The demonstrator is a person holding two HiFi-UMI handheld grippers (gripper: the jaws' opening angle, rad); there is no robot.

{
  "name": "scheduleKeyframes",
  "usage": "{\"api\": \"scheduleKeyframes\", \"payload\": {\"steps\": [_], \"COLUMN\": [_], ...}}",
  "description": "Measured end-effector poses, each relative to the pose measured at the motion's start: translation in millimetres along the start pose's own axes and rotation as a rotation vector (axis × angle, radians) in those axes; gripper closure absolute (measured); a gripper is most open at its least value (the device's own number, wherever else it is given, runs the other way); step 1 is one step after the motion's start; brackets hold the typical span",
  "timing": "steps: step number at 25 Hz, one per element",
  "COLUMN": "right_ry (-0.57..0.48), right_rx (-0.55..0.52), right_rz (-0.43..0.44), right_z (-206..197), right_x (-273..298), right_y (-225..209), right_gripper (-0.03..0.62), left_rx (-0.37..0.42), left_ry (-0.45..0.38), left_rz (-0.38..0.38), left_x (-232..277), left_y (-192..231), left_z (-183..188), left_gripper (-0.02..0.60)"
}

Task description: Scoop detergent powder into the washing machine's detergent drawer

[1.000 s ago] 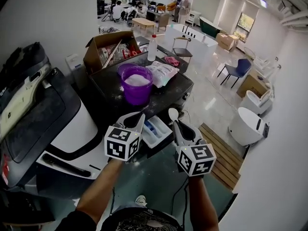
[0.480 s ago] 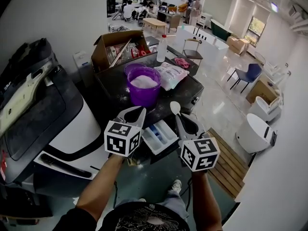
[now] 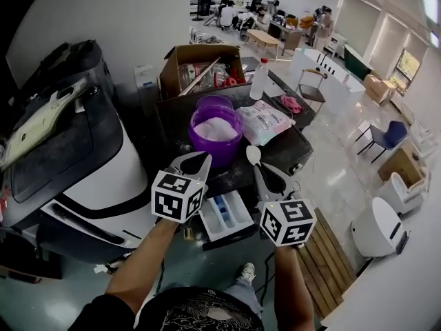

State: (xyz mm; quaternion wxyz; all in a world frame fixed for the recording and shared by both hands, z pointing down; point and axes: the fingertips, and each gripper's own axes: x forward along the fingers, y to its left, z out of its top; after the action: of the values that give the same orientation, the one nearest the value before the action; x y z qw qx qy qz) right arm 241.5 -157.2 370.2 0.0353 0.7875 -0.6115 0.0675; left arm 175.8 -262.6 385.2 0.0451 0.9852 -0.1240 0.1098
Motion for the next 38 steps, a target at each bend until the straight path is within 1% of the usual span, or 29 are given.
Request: {"api": "scheduleKeyframes", "payload": {"steps": [3, 6, 11, 18, 25, 32, 38], "right_ry": [0.012, 0.02, 0.036, 0.055, 0.07, 0.13, 0.218], "right_rx": [0.003, -0.005, -0.021, -0.049, -0.089, -0.151, -0.238], "right_rz": [0.055, 0.121, 0.208, 0.327, 0.446, 0.554, 0.608], "right_z": [2.6, 7.2, 14.6, 18.0, 23.1, 18.4, 19.1], "right_x": [14.2, 27.7, 45.9, 71.1, 93.1, 111.7, 136.7], "right_y": [-16.7, -25.6, -39.9, -44.5, -38.2, -34.1, -30.1], "right_gripper": [0.557, 0.557, 0.557, 0.557, 0.557, 0.557, 0.557], "left_rx": [0.001, -0.014, -0.038, -0.066, -0.091, -0.095, -0.102], "left_ry": [0.013, 0.009, 0.009, 0.01, 0.008, 0.012, 0.025], "left_rz": [0.051, 0.114, 0.2, 0.317, 0.427, 0.497, 0.527], "left_x": [12.4, 18.8, 27.2, 27.5, 18.1, 14.3, 6.0], "left_y": [-0.9, 4.9, 10.4, 21.5, 33.7, 34.9, 40.9], "left_z": [5.6, 13.0, 19.2, 18.4, 15.7, 15.1, 12.8], "left_gripper": [0.581, 0.581, 0.581, 0.581, 0.581, 0.581, 0.581]}}
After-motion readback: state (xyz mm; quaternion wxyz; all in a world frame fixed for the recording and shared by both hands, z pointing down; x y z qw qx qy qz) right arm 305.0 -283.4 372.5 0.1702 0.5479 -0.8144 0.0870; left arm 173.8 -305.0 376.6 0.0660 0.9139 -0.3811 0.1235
